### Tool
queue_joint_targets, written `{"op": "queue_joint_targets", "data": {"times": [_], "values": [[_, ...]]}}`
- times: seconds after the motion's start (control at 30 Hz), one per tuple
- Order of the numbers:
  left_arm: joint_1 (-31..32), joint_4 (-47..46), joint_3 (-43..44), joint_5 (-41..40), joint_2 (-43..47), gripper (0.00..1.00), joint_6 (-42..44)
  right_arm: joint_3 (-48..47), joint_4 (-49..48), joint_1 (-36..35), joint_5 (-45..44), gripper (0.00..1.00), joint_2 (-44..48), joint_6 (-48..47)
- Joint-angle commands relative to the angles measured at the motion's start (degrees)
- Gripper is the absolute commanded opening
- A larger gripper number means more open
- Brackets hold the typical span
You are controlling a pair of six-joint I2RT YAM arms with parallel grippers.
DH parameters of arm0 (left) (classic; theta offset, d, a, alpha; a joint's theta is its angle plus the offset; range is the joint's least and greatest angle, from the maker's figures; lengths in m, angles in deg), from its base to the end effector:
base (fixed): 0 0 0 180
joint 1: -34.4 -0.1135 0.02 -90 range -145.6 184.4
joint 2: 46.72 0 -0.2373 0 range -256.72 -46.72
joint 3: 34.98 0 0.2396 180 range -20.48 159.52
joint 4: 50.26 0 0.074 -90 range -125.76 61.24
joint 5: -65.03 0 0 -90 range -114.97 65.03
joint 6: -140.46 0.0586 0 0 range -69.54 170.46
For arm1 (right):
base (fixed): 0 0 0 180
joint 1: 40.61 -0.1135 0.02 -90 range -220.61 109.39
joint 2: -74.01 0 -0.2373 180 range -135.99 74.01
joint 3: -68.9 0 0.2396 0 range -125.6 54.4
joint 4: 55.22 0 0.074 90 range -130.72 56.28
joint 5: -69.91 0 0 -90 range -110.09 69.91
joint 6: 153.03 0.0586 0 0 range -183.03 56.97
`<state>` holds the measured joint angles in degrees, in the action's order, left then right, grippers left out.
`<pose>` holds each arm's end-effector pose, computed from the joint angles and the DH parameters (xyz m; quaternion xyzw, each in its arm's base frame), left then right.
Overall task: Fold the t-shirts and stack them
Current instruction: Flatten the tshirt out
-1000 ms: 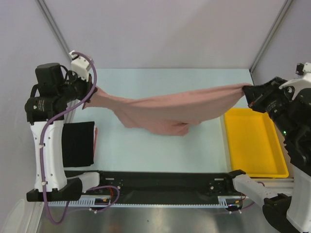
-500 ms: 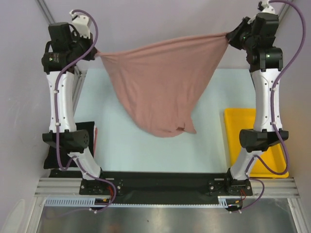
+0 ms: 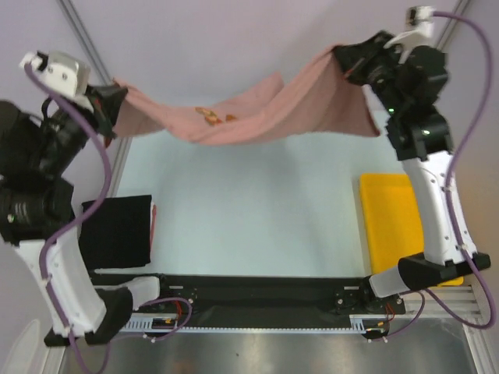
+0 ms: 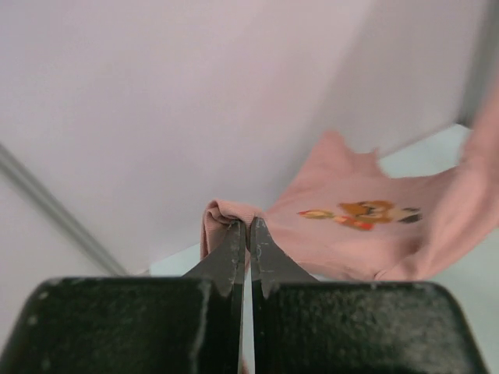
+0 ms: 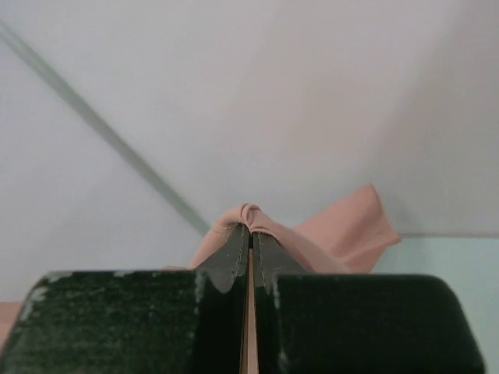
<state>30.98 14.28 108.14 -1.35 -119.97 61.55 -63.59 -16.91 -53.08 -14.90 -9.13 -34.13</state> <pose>0.1623 -0.0138 0.5776 0.1950 0.6476 -0.0454 0.7352 0.2700 0.0651 0.5562 0.0562 0.6336 0.2993 0.7112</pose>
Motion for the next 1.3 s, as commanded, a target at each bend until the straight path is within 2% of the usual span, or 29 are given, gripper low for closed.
{"op": "queue_joint_targets", "data": {"times": [0.0,0.03,0.1,0.13,0.2,0.23,0.33,0.43,0.5,0.53,0.57,0.67,0.77,0.83,0.87,0.9,0.97,1.0,1.03,1.07,1.17,1.2,1.27], "values": [[-0.45,-0.55,-8.88,16.30,4.86,0.00,-3.07,6.45,-3.42,-6.07,-0.36,0.00,-6.33,-0.34],[0.42,-1.78,-17.52,18.98,7.48,0.00,-4.40,7.33,-3.94,-6.68,-0.27,0.00,-6.95,0.35],[2.97,-1.88,-26.09,20.33,9.44,0.00,-5.47,10.48,-3.60,-6.43,-1.58,0.00,-8.44,0.45],[9.07,-1.01,-33.45,19.11,11.10,0.00,-4.25,11.81,-2.55,-6.25,-2.28,0.00,-8.71,-0.16],[15.34,-1.08,-40.60,14.90,12.60,0.00,-0.74,16.45,-1.93,-5.99,-3.78,0.00,-9.42,-1.13],[21.29,-1.96,-46.73,10.62,13.39,0.00,0.24,18.31,-1.75,-5.81,-4.05,0.00,-9.59,-2.35],[30.21,-3.63,-54.58,6.28,12.00,0.01,1.56,24.99,-1.49,-4.94,-4.66,0.00,-10.38,-3.76],[37.57,-4.59,-58.03,5.83,6.65,0.00,1.65,29.99,-1.05,-1.60,-2.74,0.00,-11.52,-3.33],[40.93,-6.18,-59.09,5.39,3.40,0.00,1.83,31.24,0.08,1.12,-0.89,0.05,-12.22,-3.15],[43.82,-7.92,-59.62,5.47,2.42,0.00,2.09,31.42,0.96,1.83,-0.88,0.09,-12.66,-3.41],[45.24,-8.72,-59.62,5.39,1.54,0.00,2.18,31.34,2.02,2.70,-1.49,0.23,-12.84,-3.94],[50.43,-10.58,-57.87,6.35,-2.85,0.00,2.97,30.11,6.41,3.33,-4.22,0.43,-11.97,-6.22],[55.09,-10.67,-54.80,8.10,-7.60,0.01,3.67,31.06,8.35,3.50,-7.02,0.55,-8.11,-6.84],[57.73,-9.35,-52.26,9.77,-10.66,0.01,4.64,32.03,8.70,3.50,-8.43,0.59,-4.61,-6.59],[58.08,-9.00,-51.46,11.00,-11.29,0.05,5.34,32.82,9.23,3.50,-8.70,0.60,-3.54,-6.06],[58.26,-8.04,-50.84,14.58,-11.91,0.29,5.60,33.52,10.54,3.42,-8.79,0.60,-2.48,-5.62],[58.18,-6.72,-48.82,16.45,-11.74,0.60,8.49,35.28,11.86,2.46,-9.23,0.61,1.38,-2.90],[57.92,-5.84,-48.46,17.59,-11.04,0.85,9.55,38.68,12.39,1.75,-9.93,0.61,3.05,-2.02],[57.48,-6.01,-48.72,17.95,-10.16,0.93,10.26,40.54,12.31,-0.52,-11.50,0.61,4.46,-1.23],[56.69,-6.53,-49.33,18.65,-7.46,0.98,10.61,42.91,12.22,-1.67,-12.30,0.61,7.17,0.26],[49.76,-10.83,-52.67,21.12,-2.35,1.00,8.52,50.56,12.49,-5.89,-14.77,0.62,11.57,6.13],[44.61,-13.28,-53.38,20.95,-1.46,1.00,7.46,52.32,11.88,-7.29,-15.03,0.62,12.46,7.55],[39.39,-15.40,-54.87,15.61,-1.02,1.00,4.83,57.16,11.17,-12.71,-16.61,0.64,13.87,11.93]]}}
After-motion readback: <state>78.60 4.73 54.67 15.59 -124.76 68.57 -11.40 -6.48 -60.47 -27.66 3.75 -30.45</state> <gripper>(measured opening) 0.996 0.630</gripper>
